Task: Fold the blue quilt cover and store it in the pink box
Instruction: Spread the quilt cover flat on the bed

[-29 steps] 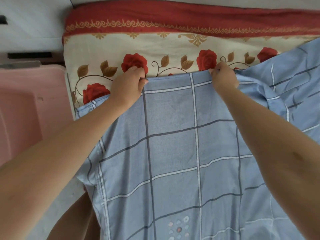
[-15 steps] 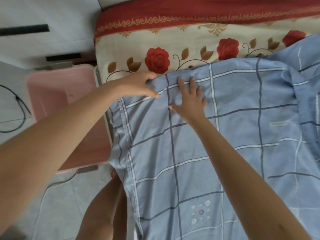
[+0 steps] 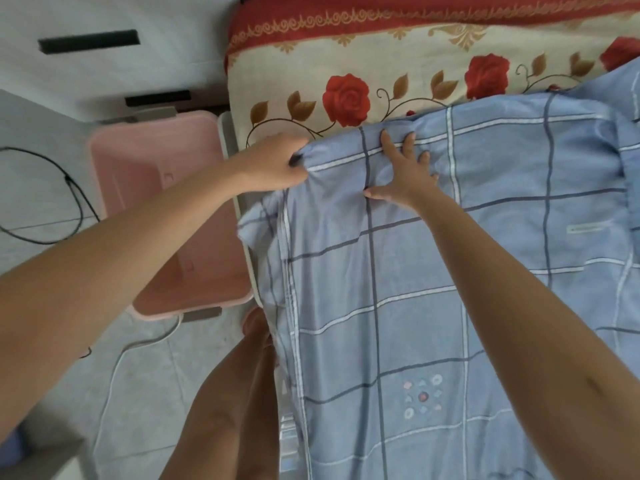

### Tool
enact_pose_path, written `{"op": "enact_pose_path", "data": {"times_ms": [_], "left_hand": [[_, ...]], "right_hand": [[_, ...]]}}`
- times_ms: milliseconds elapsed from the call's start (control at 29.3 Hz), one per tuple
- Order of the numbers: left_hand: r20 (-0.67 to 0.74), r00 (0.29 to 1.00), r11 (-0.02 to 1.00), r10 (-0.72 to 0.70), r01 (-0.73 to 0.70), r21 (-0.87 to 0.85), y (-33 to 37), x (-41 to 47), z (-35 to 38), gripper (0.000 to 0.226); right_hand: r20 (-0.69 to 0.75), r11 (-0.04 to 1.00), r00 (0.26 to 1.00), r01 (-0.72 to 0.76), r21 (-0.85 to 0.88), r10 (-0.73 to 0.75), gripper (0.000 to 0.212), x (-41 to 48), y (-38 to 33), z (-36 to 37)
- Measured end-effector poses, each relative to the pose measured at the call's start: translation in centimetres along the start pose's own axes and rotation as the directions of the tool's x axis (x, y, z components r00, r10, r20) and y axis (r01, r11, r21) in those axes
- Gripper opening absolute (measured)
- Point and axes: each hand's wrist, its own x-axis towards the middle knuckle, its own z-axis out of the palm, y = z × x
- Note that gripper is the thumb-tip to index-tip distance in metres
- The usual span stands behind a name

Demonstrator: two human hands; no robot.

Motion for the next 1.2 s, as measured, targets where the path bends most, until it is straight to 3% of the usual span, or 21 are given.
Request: {"op": "enact_pose_path", "data": {"times_ms": [103, 171, 239, 308, 410, 478, 547, 615, 683, 752, 854, 888, 923, 957, 1025, 1059, 1093, 1128, 1162, 1196], "left_hand": [[-0.137, 0.988, 0.998, 0.066, -0.068, -0.013, -0.8, 0.0, 0.1, 0.014], [-0.182, 0.983, 0.999, 0.025, -0.019, 0.035, -2.8, -0.7, 0.8, 0.01], [-0.239, 0.969, 0.997, -0.066, 0.073, 0.021, -4.5, -1.8, 1.4, 0.033], [-0.286, 0.946, 0.984, -0.155, 0.122, -0.129, -4.9, -3.4, 1.8, 0.056], [-0.217, 0.938, 0.946, -0.271, 0.217, -0.242, -5.4, -5.5, 2.7, 0.075], [-0.13, 0.935, 0.901, -0.331, 0.272, -0.338, -6.3, -6.4, 3.4, 0.062], [-0.091, 0.927, 0.875, -0.363, 0.305, -0.376, -6.5, -7.5, 3.6, 0.031], [-0.206, 0.907, 0.889, -0.367, 0.277, -0.363, -6.7, -8.4, 3.2, 0.026], [-0.433, 0.851, 0.946, -0.296, 0.199, -0.256, -7.0, -9.0, 2.7, 0.019], [-0.638, 0.739, 0.976, -0.216, 0.166, -0.138, -7.9, -9.3, 2.7, 0.028], [-0.801, 0.474, 0.916, -0.365, 0.334, -0.22, -8.8, -10.0, 5.2, 0.034], [-0.786, 0.456, 0.897, -0.417, 0.343, -0.277, -8.4, -10.6, 7.1, 0.044], [-0.763, 0.5, 0.907, -0.41, 0.308, -0.286, -7.4, -11.7, 9.2, 0.05], [-0.725, 0.601, 0.941, -0.336, 0.239, -0.238, -6.4, -12.3, 11.7, 0.053], [-0.513, 0.859, 0.998, 0.006, 0.029, 0.062, -4.9, -14.9, 17.0, 0.058], [-0.343, 0.932, 0.982, 0.117, -0.057, 0.178, -4.6, -16.1, 18.8, 0.061], [-0.22, 0.97, 0.98, 0.108, -0.066, 0.189, -4.6, -17.2, 20.0, 0.062], [-0.151, 0.989, 0.996, -0.004, 0.018, 0.091, -4.9, -17.9, 21.0, 0.064], [-0.102, 0.982, 0.986, -0.162, 0.156, -0.062, -5.0, -18.4, 21.5, 0.067], [-0.012, 0.942, 0.918, -0.337, 0.326, -0.227, -5.1, -19.1, 21.8, 0.069]], "right_hand": [[0.024, 0.998, 0.999, 0.022, 0.067, -0.024, 0.1, -0.1, 0.3, -0.2], [0.011, 0.998, 1.0, 0.02, 0.067, -0.021, 0.099, -0.5, 0.2, 0.2], [-0.054, 0.999, 0.999, 0.007, 0.037, -0.005, 0.094, -0.7, -0.1, 0.7], [-0.201, 0.995, 0.98, 0.017, 0.094, 0.003, 0.08, -1.6, -0.8, 1.8], [-0.44, 0.963, 0.898, 0.13, 0.237, -0.013, 0.062, -4.9, -2.4, 5.2], [-0.534, 0.946, 0.841, 0.241, 0.216, -0.092, 0.057, -8.1, -3.2, 8.3], [-0.522, 0.94, 0.834, 0.303, 0.157, -0.182, 0.058, -11.0, -3.2, 11.3], [-0.435, 0.947, 0.863, 0.314, 0.064, -0.257, 0.062, -13.2, -2.8, 13.8], [-0.385, 0.95, 0.873, 0.31, -0.036, -0.3, 0.063, -15.2, -2.0, 16.3], [-0.355, 0.955, 0.888, 0.288, -0.068, -0.293, 0.066, -16.9, -1.3, 18.0], [-0.333, 0.982, 0.924, 0.186, -0.042, -0.19, 0.074, -18.6, -0.5, 19.6], [-0.356, 0.991, 0.926, 0.131, -0.001, -0.123, 0.074, -19.3, -0.3, 20.1], [-0.385, 0.996, 0.922, 0.068, 0.053, -0.043, 0.073, -19.9, -0.2, 20.8], [-0.412, 0.993, 0.911, 0.012, 0.114, 0.036, 0.071, -20.1, -0.1, 21.1], [-0.452, 0.979, 0.882, -0.051, 0.196, 0.137, 0.07, -21.0, -0.4, 22.0], [-0.449, 0.988, 0.888, -0.026, 0.155, 0.094, 0.071, -21.2, -0.5, 22.5], [-0.421, 0.999, 0.907, 0.039, 0.032, -0.022, 0.071, -21.7, -0.3, 23.3], [-0.373, 0.987, 0.916, 0.112, -0.113, -0.146, 0.069, -22.3, 0.3, 24.4], [-0.32, 0.971, 0.928, 0.132, -0.197, -0.191, 0.068, -23.1, 1.3, 25.8], [-0.262, 0.978, 0.956, 0.079, -0.191, -0.128, 0.068, -24.7, 2.6, 27.3]]}}
